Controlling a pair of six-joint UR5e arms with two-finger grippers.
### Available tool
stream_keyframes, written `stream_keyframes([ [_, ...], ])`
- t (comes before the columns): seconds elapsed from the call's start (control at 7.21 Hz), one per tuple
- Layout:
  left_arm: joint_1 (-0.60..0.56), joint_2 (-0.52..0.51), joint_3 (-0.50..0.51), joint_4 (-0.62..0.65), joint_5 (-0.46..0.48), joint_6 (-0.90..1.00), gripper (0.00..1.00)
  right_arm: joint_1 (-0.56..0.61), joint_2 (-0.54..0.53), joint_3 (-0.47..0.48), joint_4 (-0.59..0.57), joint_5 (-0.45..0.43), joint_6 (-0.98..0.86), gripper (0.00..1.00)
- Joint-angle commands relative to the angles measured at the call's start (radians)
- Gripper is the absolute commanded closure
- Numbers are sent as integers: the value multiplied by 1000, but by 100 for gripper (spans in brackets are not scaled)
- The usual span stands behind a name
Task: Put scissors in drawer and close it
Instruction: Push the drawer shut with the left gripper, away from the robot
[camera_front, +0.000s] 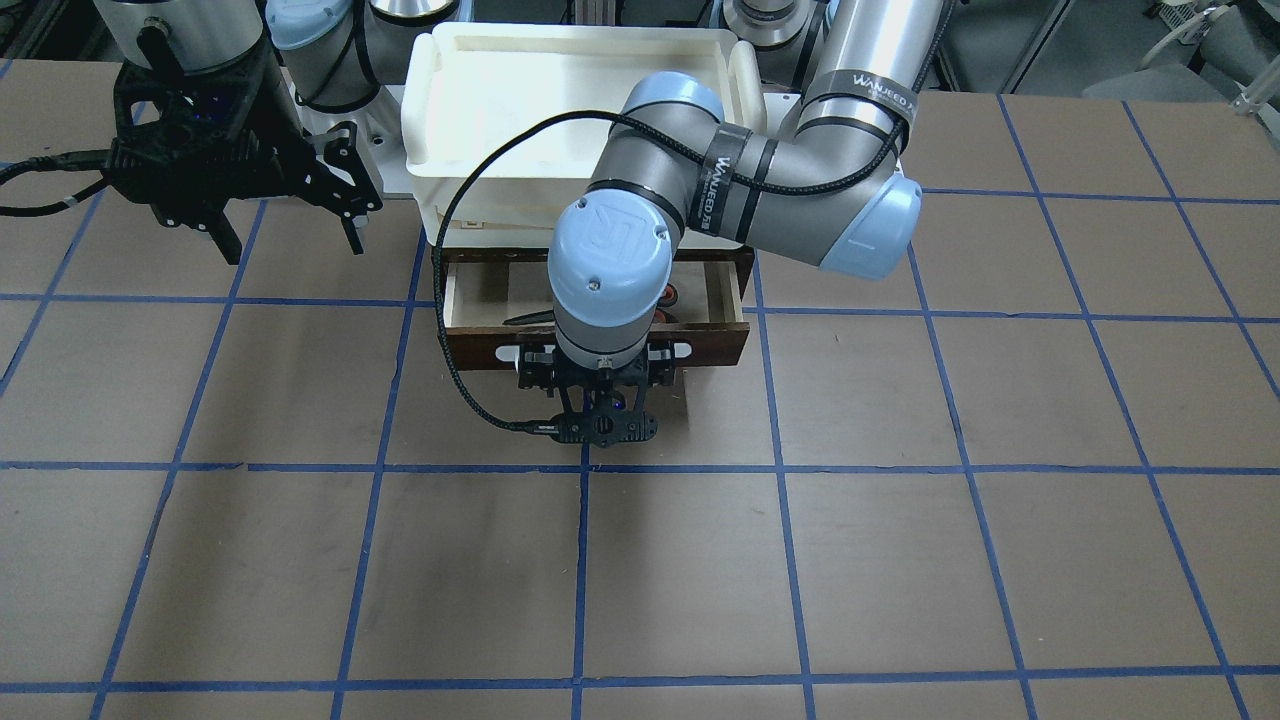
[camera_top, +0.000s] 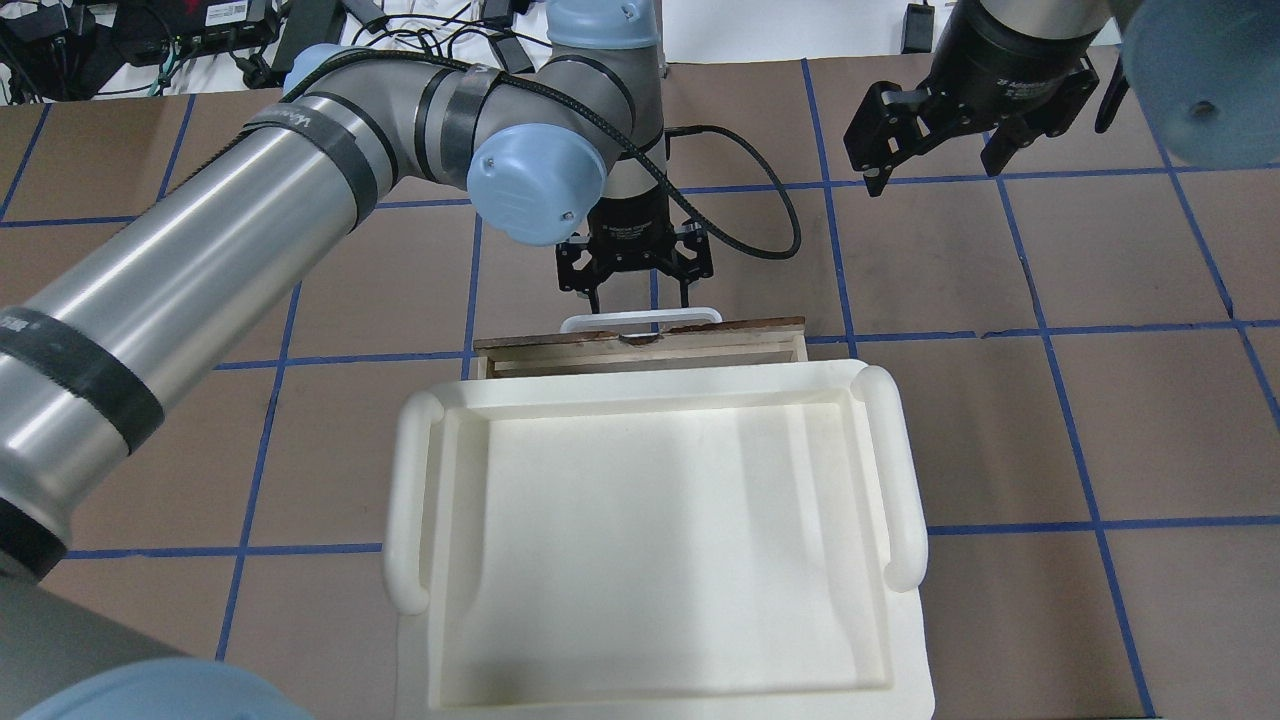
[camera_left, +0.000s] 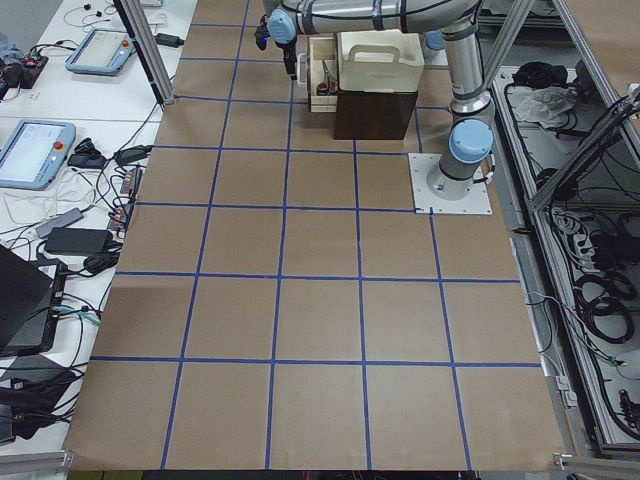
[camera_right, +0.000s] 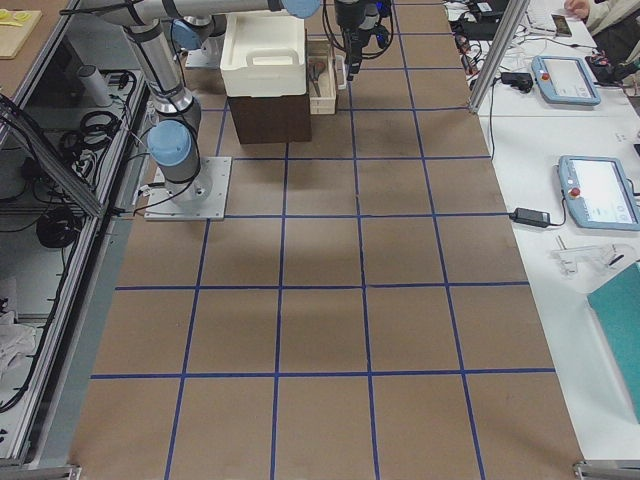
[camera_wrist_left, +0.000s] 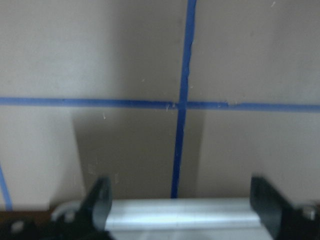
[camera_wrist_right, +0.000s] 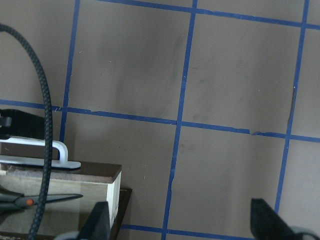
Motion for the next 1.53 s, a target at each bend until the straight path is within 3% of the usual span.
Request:
stream_keyframes([
  [0.0,-13,67,-88,-37,-21,-7,0,0,-1,0,0,2,24,0],
  [0.42,-11,113,-162,-47,-19,1,0,1,-1,0,-1,-2,27,0],
  [0.69,15,110,-61,19,0,24,0,0,-1,0,-1,-7,27,0],
  [0.97,52,161,79,-63,61,50,0,0,0,0,-1,-7,27,0],
  [1.39,108,351,58,-214,106,142,0,1,-1,0,8,1,27,0],
])
